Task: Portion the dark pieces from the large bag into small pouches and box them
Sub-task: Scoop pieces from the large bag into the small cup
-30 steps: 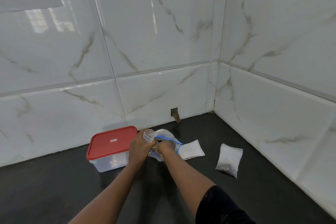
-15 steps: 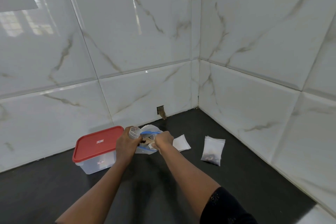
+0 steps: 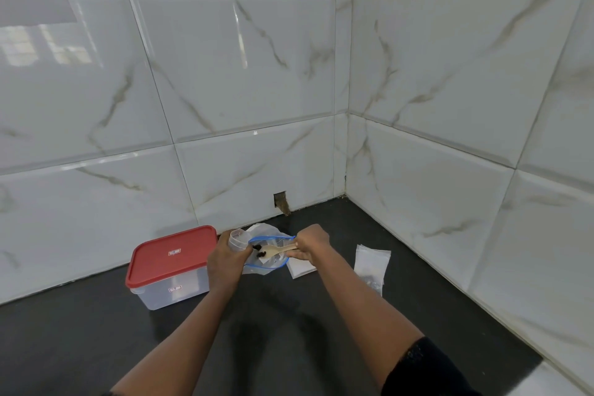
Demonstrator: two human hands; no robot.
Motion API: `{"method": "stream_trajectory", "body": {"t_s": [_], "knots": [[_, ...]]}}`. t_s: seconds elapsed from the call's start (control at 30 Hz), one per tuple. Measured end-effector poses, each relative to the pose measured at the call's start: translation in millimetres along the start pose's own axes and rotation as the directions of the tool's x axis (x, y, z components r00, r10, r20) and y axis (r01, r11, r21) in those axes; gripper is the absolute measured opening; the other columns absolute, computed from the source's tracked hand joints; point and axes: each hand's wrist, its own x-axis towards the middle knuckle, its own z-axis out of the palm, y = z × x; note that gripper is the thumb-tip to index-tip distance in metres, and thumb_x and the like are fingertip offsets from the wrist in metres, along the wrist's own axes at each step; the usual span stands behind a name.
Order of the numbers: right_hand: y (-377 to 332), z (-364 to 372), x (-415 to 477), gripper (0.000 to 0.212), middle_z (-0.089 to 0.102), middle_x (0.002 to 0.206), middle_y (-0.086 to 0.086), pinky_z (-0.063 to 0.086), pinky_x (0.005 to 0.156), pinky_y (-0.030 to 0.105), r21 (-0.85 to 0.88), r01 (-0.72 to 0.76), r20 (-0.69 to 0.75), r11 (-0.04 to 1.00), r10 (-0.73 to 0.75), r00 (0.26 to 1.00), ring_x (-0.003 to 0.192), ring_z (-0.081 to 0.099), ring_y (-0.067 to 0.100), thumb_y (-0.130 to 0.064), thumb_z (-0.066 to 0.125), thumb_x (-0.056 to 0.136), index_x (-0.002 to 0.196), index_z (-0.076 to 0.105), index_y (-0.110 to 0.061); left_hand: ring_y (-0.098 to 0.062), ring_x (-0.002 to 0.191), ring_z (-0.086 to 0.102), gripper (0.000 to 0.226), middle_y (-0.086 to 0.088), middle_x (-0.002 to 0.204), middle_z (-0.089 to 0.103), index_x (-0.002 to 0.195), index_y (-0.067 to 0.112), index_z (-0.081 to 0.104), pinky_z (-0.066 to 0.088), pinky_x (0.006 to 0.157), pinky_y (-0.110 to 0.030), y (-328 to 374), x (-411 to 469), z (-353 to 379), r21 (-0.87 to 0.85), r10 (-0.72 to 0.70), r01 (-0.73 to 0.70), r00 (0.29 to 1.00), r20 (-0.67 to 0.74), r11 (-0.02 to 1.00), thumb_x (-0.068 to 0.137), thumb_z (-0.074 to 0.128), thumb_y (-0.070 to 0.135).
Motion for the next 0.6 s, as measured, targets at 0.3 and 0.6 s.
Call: {"method": "stream_trajectory", "body": {"t_s": [0.3,0.6], "knots": [[16,6,-5,0.029,0.065,0.097,0.014,0.058,0.083,0.036,-0.184,0.03,-0.024,0.982,-0.035,0.999,0.091,0.071,0.026,-0.002,0.064,0.082,0.11,0.06,0.006,-0.018,0.091,0.056,0.042,-0.01,0.11,0.065,0.117,0.01,0.057,0.048,0.075,-0.029,5,-12,3,-0.06,0.043,-0.042,0.999,0.019,0.997,0.079,0.073,0.017],[30,48,-19,0.037,0.05,0.136,0.014,0.046,0.093,0.025,-0.425,0.086,-0.045,0.901,-0.116,0.992,0.121,0.053,0.024,-0.007,0.046,0.096,0.133,0.047,-0.002,-0.013,0.083,0.058,0.03,0.003,0.092,0.063,0.105,0.015,0.061,0.04,0.063,-0.013,9,-19,-12,-0.103,0.108,-0.103,0.993,0.047,0.989,0.078,0.073,0.015]]}}
